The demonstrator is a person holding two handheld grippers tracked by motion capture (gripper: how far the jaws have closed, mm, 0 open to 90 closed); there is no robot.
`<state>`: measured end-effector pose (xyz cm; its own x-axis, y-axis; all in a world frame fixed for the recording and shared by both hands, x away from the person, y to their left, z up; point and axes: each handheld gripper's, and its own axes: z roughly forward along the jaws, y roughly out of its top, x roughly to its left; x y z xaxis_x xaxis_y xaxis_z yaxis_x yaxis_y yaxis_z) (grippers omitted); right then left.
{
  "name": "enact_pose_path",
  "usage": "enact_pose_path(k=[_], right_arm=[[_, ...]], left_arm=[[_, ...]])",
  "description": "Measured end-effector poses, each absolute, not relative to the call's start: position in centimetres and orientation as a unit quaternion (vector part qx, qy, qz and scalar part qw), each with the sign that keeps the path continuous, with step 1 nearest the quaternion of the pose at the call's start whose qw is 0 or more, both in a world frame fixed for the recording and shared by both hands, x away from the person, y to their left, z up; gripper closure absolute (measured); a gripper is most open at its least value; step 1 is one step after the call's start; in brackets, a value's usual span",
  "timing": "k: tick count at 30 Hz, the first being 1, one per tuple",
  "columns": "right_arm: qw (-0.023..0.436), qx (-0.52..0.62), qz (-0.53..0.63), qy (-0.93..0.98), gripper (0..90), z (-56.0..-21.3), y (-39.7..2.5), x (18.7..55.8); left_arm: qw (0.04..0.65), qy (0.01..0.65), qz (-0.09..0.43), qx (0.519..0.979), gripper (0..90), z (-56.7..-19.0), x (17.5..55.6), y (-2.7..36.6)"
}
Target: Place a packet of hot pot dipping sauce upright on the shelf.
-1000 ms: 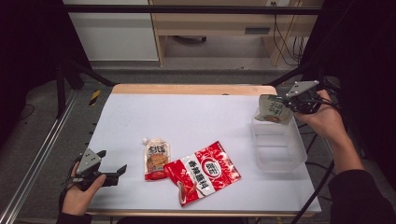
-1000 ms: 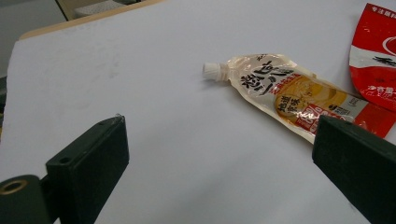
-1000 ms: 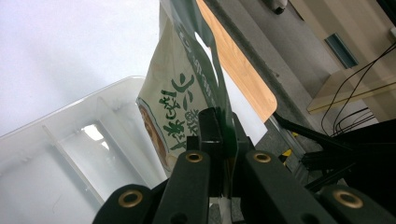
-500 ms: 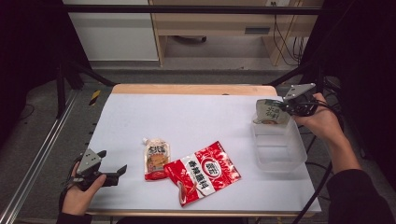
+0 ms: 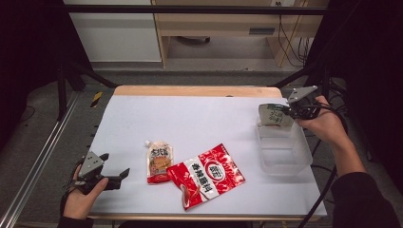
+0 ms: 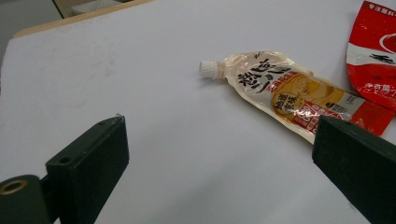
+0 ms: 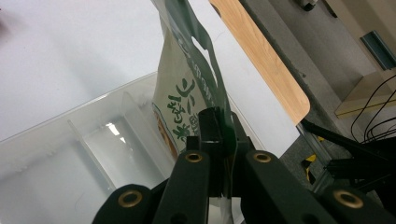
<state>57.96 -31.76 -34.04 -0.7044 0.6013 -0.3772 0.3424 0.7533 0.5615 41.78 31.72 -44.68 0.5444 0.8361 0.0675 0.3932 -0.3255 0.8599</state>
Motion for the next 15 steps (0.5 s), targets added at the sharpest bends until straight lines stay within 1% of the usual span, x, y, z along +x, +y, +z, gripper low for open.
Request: enact_pose_path(k=[10, 15], right_arm=[[0.275, 0.275, 0.232, 0.892, 89.8, -34.17, -32.25, 58.27], [0.279, 0.29, 0.229, 0.886, 89.2, -34.28, -32.42, 58.46]], left_arm=[[0.424, 0.397, 0.262, 0.77, 3.8, -44.66, 41.75, 31.67], [0.423, 0.399, 0.261, 0.77, 3.8, -44.72, 41.79, 31.67]])
